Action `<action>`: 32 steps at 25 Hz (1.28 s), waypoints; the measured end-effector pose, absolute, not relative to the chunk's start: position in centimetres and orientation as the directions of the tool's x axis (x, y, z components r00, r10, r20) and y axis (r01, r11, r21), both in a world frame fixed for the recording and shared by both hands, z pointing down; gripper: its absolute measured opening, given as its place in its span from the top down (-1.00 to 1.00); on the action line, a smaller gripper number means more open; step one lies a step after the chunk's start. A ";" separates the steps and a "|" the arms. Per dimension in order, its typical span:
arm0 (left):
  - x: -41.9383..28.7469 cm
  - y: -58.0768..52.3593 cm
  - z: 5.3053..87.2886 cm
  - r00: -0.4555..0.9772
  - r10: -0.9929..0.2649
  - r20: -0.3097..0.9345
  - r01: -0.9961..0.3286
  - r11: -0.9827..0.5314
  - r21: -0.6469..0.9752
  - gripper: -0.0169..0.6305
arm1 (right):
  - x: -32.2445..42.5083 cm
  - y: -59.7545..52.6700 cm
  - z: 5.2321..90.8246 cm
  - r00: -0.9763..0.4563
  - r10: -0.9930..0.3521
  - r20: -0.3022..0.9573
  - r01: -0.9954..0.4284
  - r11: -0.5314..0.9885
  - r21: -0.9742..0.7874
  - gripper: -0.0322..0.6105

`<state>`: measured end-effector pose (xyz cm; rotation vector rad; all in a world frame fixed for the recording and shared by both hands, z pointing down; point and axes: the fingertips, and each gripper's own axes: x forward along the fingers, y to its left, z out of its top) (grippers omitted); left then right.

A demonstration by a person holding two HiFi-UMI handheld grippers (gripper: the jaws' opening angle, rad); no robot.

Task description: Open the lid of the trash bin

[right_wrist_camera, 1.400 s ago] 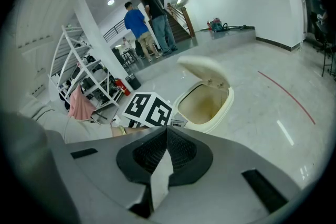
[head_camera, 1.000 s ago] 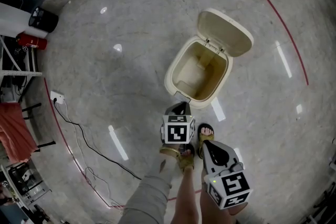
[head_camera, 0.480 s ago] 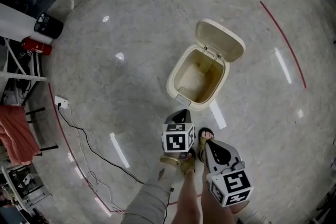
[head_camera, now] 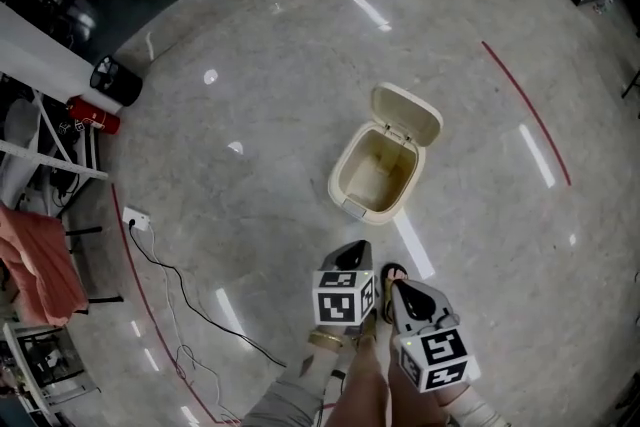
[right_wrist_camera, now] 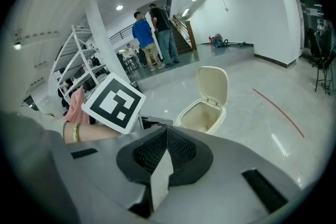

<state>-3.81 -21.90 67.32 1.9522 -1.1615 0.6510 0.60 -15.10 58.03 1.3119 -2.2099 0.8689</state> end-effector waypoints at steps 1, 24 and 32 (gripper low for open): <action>-3.8 -21.5 66.1 0.461 -0.507 0.728 -0.886 -0.307 0.347 0.93 | 0.6 -14.8 57.2 -0.461 -0.625 0.630 -0.886 0.360 -0.290 0.90; -4.4 -11.9 44.6 0.544 -0.569 0.616 -0.838 -0.405 0.366 0.93 | 2.0 -9.2 40.7 -0.403 -0.743 0.535 -0.911 0.384 -0.153 0.90; -6.0 -9.1 40.2 0.569 -0.586 0.577 -0.821 -0.442 0.360 0.93 | 0.6 -8.3 37.2 -0.442 -0.761 0.475 -0.894 0.418 -0.163 0.90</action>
